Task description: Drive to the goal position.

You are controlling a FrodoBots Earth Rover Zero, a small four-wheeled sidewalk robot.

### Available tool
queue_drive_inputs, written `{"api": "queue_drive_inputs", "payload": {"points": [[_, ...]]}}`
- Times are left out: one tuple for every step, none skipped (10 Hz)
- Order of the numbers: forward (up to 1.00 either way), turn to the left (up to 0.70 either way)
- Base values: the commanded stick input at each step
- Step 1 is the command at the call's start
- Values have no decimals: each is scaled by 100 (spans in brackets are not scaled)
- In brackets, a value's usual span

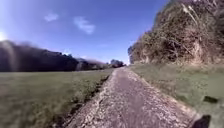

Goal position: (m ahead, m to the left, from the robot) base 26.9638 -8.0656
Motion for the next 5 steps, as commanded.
{"api": "queue_drive_inputs", "payload": {"points": [[85, -32], [85, -33], [85, 0], [85, 0], [85, 0]]}}
